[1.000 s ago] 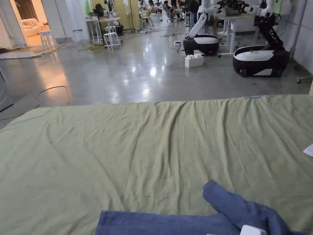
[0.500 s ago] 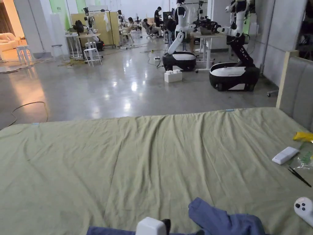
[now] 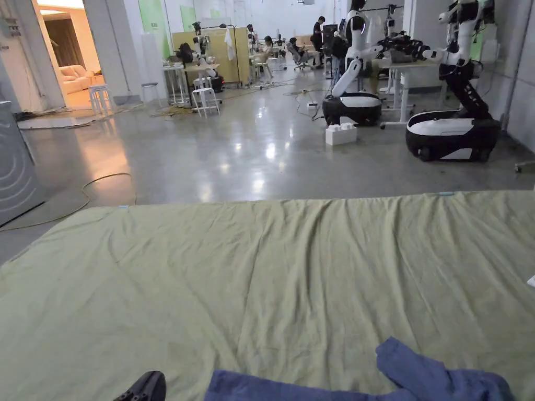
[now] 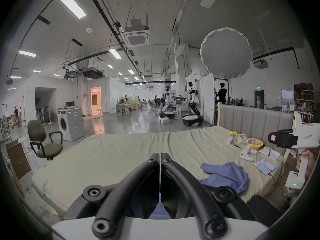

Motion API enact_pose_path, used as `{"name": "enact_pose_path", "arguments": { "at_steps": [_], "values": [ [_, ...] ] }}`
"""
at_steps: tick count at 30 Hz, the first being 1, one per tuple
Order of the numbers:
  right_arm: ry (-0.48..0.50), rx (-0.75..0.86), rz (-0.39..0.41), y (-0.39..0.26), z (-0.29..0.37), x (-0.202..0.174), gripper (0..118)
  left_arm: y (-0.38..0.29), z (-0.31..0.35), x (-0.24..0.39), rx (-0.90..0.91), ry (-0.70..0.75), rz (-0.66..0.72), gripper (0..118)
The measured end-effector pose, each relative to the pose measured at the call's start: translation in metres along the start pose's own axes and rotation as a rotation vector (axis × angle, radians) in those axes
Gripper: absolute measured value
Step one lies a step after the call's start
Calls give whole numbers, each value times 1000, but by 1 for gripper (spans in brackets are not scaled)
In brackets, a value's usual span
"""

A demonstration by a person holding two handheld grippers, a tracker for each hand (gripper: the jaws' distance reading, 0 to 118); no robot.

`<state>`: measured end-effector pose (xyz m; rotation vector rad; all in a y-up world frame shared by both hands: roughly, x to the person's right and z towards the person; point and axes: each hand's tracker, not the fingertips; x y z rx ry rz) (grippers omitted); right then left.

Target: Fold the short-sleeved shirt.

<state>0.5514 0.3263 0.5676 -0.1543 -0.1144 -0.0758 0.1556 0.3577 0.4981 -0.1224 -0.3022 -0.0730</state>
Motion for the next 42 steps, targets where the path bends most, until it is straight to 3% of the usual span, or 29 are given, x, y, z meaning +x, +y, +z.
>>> {"name": "enact_pose_path", "arguments": {
  "at_steps": [10,14,15,16,18,19,24,30,31,33,34,39,42],
  "values": [
    [-8,-22,11,-9,-7,5,0,-15,-24,-10,-82,-16,92,0],
    [-16,-51,-10,-14,-15,11,0,-34,-76,-23,-236,-46,149,0],
    [-19,-58,-13,-16,-16,12,0,-42,-91,-28,-260,-40,183,3],
    [-22,-69,-17,-19,-18,14,0,-52,-113,-33,-318,-65,220,16],
    [-30,-94,-23,-25,-22,17,0,-72,-156,-43,-418,-106,248,57],
    [-32,-106,-26,-28,-23,20,0,-84,-181,-46,-479,-136,244,62],
    [-59,-177,-48,-45,-32,33,0,-133,-288,-44,-670,-106,180,64],
    [-103,-244,-62,-59,-35,48,0,-180,-373,-45,-795,-44,140,62],
    [-115,-257,-63,-61,-36,51,0,-186,-381,-46,-801,-20,135,54],
    [-127,-278,-65,-66,-36,56,0,-194,-391,-46,-860,-19,160,18],
    [-135,-291,-65,-68,-37,58,0,-194,-392,-42,-865,15,132,14],
    [-125,-328,-84,-73,-56,67,0,-195,-392,-17,-868,-22,-44,9],
    [-103,-344,-68,-59,-94,78,0,-203,-401,-15,-898,-21,-51,8]
  ]
}}
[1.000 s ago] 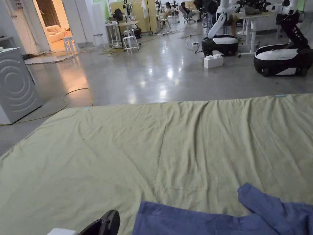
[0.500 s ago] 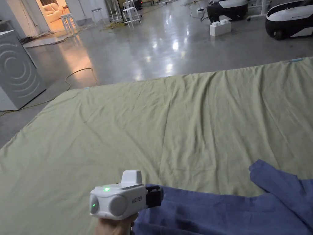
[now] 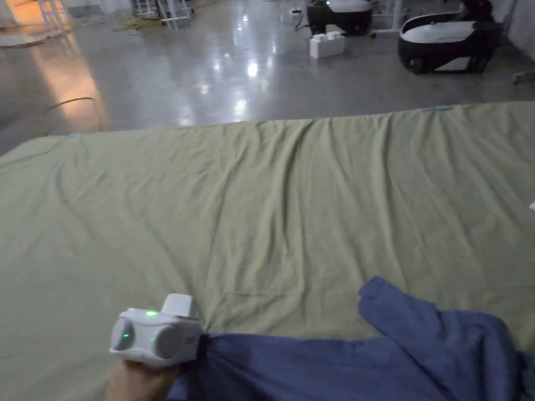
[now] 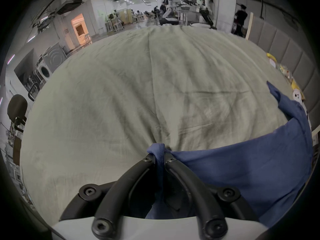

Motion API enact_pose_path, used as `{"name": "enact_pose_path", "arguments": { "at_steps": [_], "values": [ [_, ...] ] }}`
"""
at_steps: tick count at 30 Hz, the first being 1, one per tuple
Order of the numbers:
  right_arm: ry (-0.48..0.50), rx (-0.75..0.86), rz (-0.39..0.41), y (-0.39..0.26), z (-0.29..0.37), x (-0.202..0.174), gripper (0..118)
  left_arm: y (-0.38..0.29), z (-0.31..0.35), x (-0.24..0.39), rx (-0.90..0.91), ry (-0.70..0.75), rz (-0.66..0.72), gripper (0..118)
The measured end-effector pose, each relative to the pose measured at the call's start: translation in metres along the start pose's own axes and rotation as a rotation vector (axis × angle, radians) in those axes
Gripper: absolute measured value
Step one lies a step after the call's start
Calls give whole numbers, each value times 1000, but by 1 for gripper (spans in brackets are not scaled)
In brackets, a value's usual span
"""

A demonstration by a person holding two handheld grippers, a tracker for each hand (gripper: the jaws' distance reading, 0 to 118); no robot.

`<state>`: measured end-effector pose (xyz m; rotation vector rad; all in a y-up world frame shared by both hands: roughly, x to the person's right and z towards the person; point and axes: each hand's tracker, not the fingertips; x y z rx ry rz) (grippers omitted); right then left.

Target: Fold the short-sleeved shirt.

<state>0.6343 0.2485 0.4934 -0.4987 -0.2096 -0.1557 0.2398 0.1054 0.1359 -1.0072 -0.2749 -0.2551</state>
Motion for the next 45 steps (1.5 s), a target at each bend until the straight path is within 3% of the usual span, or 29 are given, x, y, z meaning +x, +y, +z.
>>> {"name": "enact_pose_path", "arguments": {
  "at_steps": [2,3,4,6,7,10,14,15,17,18,23,25,30,37,45],
  "values": [
    [43,-72,38,28,-39,8,1,3,-1,0,-14,-1,10,8],
    [51,-121,59,41,-61,13,11,4,-1,1,-20,1,8,8],
    [69,-169,85,54,-87,17,32,5,-2,2,-30,4,-13,8],
    [144,-267,115,69,-141,23,89,9,-3,2,-55,-2,-33,8],
    [142,-295,137,72,-167,27,97,11,-3,1,-66,-4,-27,8],
    [117,-401,229,81,-233,30,93,14,-7,-3,-88,-14,-10,8],
    [66,-626,256,64,-298,42,89,14,-4,-2,-92,-23,-14,8],
    [48,-681,264,57,-307,45,68,14,-4,-2,-92,-24,-16,8],
    [93,-732,244,46,-308,48,10,14,-5,-3,-91,-21,-15,8],
    [134,-722,238,41,-304,46,7,13,-5,-2,-89,-18,-17,8],
    [126,-602,223,49,-270,35,5,8,22,-5,-40,-19,-35,7],
    [152,-482,217,65,-237,36,5,0,63,-20,105,-114,92,6],
    [223,-201,86,111,-140,42,5,-29,187,-54,370,-258,232,6],
    [187,146,41,187,-8,38,5,-36,357,-91,709,-239,236,6],
    [104,442,65,271,82,19,5,-11,474,-113,954,-133,222,6]
  ]
}}
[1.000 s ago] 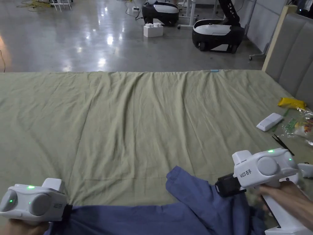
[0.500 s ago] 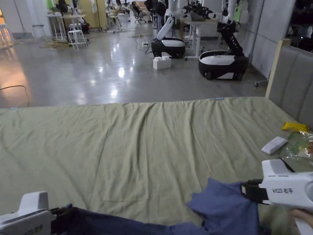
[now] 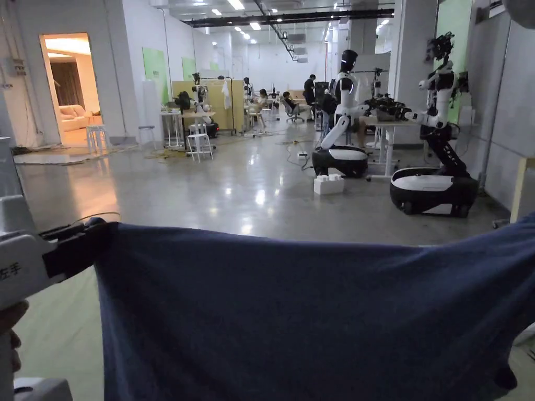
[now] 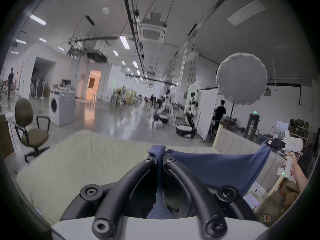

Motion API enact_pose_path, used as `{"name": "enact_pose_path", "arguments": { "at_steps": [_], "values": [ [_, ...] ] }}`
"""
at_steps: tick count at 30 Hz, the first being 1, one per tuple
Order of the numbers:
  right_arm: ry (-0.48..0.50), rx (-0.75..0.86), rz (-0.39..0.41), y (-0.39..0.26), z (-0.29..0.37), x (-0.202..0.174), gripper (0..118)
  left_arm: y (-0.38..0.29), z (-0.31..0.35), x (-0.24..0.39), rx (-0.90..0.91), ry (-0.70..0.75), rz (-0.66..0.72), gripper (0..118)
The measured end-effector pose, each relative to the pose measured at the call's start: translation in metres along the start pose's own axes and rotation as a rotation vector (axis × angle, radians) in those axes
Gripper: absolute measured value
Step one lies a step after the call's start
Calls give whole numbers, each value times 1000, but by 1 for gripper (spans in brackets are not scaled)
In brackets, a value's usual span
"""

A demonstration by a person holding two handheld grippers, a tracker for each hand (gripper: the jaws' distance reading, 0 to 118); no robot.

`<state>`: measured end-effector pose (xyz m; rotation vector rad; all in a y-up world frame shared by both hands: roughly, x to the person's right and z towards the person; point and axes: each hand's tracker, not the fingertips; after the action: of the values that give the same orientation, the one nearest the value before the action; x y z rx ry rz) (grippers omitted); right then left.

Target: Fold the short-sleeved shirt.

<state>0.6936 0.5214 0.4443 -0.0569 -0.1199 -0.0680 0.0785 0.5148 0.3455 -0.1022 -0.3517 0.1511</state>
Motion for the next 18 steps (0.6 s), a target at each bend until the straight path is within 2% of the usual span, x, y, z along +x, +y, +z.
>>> {"name": "enact_pose_path", "arguments": {
  "at_steps": [2,4,8,13,14,15,17,18],
  "values": [
    [-20,46,21,18,3,-5,5,18,6,3,54,6,-8,6],
    [-45,102,88,37,6,-14,5,35,9,4,90,21,-3,6],
    [-82,167,135,54,7,-24,5,56,6,7,126,53,-33,6],
    [-85,161,111,49,7,-20,5,61,-9,2,132,73,-32,6],
    [-90,-213,-258,21,-25,-4,5,60,-13,1,131,75,-31,6],
    [-91,-185,-228,19,-44,11,5,60,-17,-2,130,77,-29,6],
    [-93,-190,-229,4,-99,56,5,59,-29,-6,117,79,-22,6],
    [-51,-163,-201,17,-79,23,5,57,-37,-7,110,86,-17,6]
  ]
}}
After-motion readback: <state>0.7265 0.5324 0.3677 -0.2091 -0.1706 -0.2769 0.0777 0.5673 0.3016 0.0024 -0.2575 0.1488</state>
